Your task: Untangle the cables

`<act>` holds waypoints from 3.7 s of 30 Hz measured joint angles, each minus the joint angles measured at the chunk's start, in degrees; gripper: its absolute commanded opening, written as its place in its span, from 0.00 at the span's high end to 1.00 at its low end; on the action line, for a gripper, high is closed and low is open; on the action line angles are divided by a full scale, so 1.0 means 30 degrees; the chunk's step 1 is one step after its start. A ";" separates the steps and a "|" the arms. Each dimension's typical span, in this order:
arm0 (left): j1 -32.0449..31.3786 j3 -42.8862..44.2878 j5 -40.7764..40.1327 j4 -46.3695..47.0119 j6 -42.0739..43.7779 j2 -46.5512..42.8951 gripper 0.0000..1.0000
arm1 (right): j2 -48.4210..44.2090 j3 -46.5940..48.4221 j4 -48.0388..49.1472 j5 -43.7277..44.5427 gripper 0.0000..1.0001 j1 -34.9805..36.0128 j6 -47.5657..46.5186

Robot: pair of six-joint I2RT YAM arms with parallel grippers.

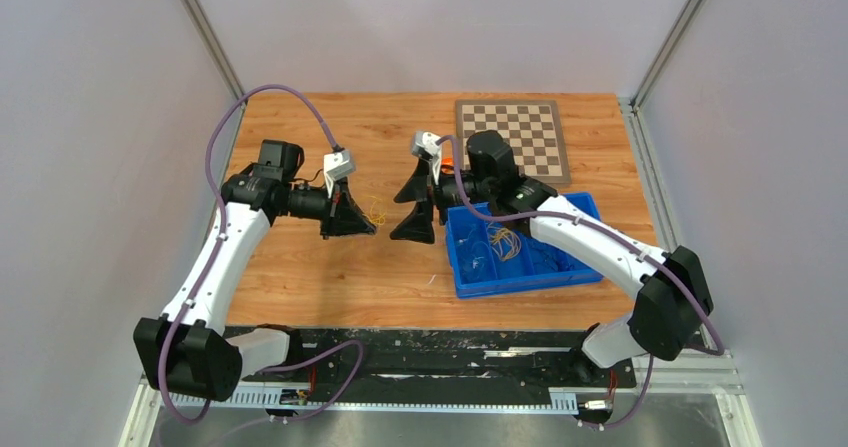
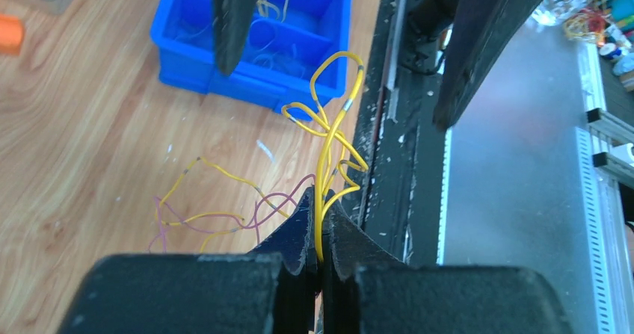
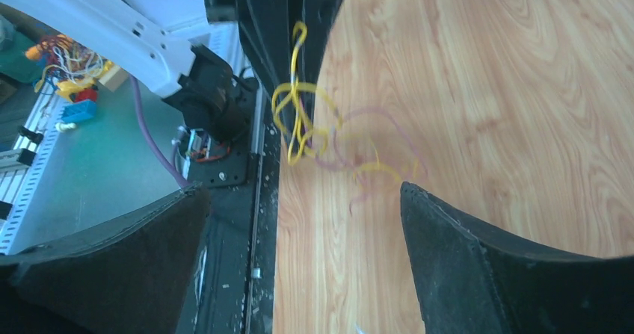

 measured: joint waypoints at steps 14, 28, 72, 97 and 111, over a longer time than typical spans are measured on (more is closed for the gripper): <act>-0.0656 -0.0313 0.1144 0.1231 -0.1282 -0.0663 0.92 | 0.2426 0.2375 0.1260 -0.0182 1.00 0.1625 0.0925; 0.5807 -0.3118 0.1151 0.0780 0.1239 -0.1188 0.01 | 0.0036 0.3512 0.0627 0.0393 1.00 -0.0270 0.0984; -0.4284 -0.6601 -0.2943 1.8892 -1.2386 -0.6921 0.66 | -0.0138 0.5166 0.0940 -0.1268 1.00 0.0248 0.4014; 0.4452 -0.9471 -0.5537 1.0338 -0.0095 -0.1931 0.17 | -0.3162 0.8160 -0.0969 0.0386 1.00 -0.6419 0.4634; 0.4466 -0.8859 -0.5085 0.9712 -0.0539 -0.3359 0.00 | -0.9741 0.0372 -0.8830 0.3410 1.00 -1.0098 -0.0714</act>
